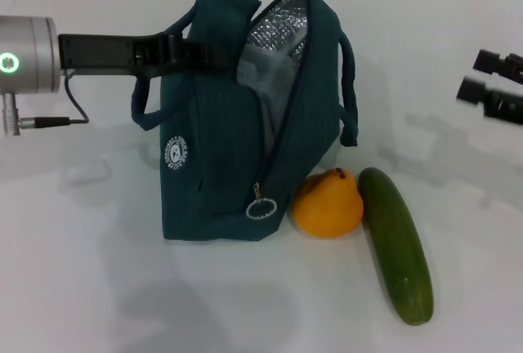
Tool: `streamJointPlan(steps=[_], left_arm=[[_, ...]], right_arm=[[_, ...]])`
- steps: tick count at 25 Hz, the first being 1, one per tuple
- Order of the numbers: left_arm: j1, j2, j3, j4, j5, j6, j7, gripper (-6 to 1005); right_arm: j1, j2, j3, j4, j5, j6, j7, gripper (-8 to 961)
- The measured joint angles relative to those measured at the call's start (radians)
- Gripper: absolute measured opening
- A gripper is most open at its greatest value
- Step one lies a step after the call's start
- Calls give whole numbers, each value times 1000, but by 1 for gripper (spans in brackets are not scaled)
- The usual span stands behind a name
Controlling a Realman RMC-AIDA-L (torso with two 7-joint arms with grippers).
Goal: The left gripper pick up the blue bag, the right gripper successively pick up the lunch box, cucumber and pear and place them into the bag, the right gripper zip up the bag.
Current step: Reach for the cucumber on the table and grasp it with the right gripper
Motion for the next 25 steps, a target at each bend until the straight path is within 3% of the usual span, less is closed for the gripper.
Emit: streamJointPlan(steps=[5, 12, 15, 25], left_arm=[[6, -1, -1, -1, 0, 0, 2, 43], [6, -2, 0, -1, -19, -3, 13, 43], [5, -2, 1, -1, -22, -4, 14, 43], [-4, -1, 2, -4, -22, -11, 15, 43]], right_arm=[[-1, -13, 9, -126, -72, 2, -49, 875], [66, -80, 10, -250, -169, -28, -54, 874], [96, -96, 10, -283, -195, -33, -25, 873], [229, -98, 2, -383, -460, -38, 124, 872]])
